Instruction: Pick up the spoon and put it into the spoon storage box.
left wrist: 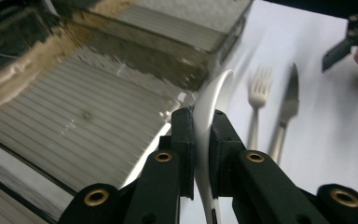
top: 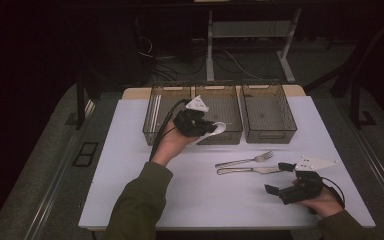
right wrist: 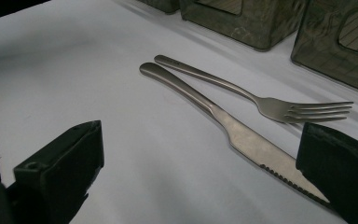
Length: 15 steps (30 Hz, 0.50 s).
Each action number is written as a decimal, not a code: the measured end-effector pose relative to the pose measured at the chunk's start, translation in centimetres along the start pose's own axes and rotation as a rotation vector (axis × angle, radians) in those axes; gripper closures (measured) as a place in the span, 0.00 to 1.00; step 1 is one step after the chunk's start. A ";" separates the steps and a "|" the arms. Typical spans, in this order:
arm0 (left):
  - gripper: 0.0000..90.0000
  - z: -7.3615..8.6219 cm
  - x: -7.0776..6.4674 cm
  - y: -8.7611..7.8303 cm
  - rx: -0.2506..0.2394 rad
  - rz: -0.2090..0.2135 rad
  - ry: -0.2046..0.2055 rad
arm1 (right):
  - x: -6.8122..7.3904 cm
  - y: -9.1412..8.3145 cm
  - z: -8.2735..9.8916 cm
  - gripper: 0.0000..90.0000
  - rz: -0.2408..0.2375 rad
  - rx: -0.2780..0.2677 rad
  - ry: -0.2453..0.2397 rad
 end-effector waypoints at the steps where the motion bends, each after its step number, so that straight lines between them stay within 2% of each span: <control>1: 0.91 -0.3 0.3 0.1 -0.001 -0.003 0.008 | 0.0 0.0 0.0 0.01 0.001 -0.001 -0.001; 3: 0.91 -0.9 0.7 0.4 -0.004 -0.003 0.010 | 0.0 0.0 0.0 0.01 0.000 -0.002 0.001; 10: 0.91 -2.9 2.0 2.0 0.007 -0.003 0.062 | 0.0 -0.1 -0.1 0.01 -0.003 -0.009 0.000; 15: 0.91 -3.6 2.6 3.7 0.017 -0.015 0.062 | 0.1 -0.1 -0.2 0.01 -0.007 -0.016 0.002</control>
Point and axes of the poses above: each handheld gripper's, and its own axes: y roughly forward along the jaws, z roughly out of its underside, x roughly to its left, the point moved 4 cm from there along y, roughly forward along the jaws, and after that the axes turned 1 degree about -z, right-handed, at the moved point
